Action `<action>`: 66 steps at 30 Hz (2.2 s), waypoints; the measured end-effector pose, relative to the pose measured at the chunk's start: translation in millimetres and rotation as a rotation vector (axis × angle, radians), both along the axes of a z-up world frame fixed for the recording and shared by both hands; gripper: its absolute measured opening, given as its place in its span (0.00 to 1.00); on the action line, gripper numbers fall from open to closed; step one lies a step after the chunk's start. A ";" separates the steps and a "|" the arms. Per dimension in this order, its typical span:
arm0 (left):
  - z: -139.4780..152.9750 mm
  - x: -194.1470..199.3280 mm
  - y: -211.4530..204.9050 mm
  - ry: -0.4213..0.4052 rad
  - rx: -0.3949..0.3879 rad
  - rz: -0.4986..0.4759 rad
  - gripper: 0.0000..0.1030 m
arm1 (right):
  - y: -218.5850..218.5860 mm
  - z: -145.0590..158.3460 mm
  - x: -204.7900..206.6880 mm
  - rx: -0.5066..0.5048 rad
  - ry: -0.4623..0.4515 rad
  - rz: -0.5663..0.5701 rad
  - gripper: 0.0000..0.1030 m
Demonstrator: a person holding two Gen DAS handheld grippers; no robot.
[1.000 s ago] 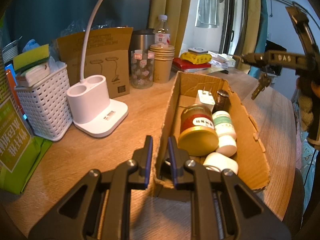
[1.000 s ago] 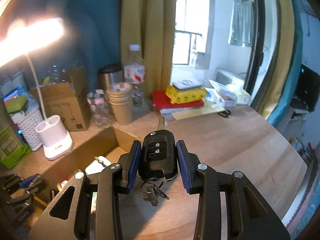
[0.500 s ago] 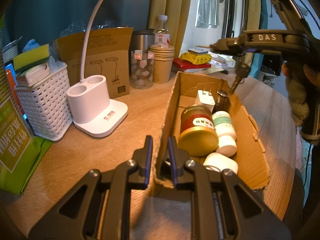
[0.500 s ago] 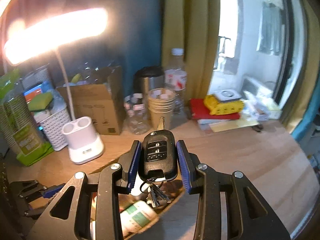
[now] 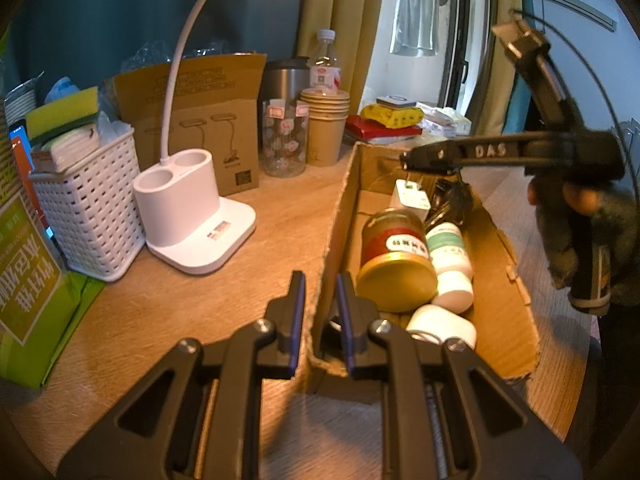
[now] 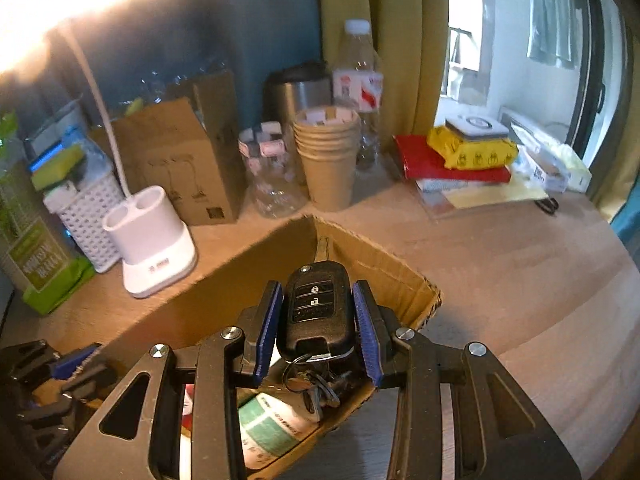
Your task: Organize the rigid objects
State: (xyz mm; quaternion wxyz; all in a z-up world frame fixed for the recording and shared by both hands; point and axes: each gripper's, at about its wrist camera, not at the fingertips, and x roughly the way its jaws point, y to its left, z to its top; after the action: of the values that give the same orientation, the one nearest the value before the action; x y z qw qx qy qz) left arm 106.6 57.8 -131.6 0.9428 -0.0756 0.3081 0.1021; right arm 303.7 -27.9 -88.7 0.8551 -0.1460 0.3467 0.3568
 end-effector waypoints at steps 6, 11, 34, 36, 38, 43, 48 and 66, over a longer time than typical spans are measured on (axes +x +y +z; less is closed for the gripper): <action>0.0 0.1 0.1 0.000 0.000 0.000 0.17 | -0.3 -5.9 1.5 -0.018 -0.006 -0.014 0.37; -0.2 -0.9 -0.5 -0.001 0.001 -0.001 0.17 | 1.2 -5.8 -0.8 -0.035 -0.025 -0.020 0.37; -0.2 -1.0 -0.1 -0.001 0.001 -0.001 0.17 | 3.8 4.6 -22.9 -0.069 -0.106 -0.035 0.45; -0.1 -1.2 -0.4 -0.001 0.001 0.000 0.17 | 2.7 6.8 -26.1 -0.068 -0.112 -0.038 0.45; -0.3 -1.2 -0.3 -0.002 0.002 -0.001 0.17 | 1.1 9.2 -29.9 -0.073 -0.129 -0.049 0.45; -0.3 -1.3 -0.3 -0.002 0.002 0.000 0.17 | -5.2 13.3 -39.4 -0.076 -0.149 -0.068 0.46; 0.7 -1.9 -0.4 -0.007 0.006 -0.001 0.17 | -18.9 18.9 -53.0 -0.067 -0.169 -0.094 0.47; 11.8 -13.6 -1.2 -0.073 0.029 0.013 0.17 | -113.9 49.1 -125.5 0.032 -0.182 -0.339 0.53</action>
State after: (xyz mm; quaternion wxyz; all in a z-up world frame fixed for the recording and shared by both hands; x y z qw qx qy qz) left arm 93.0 56.5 -119.8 0.9538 -0.0676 0.2714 0.1098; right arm 178.1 -141.7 -39.6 0.9329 -0.1037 0.2819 0.1986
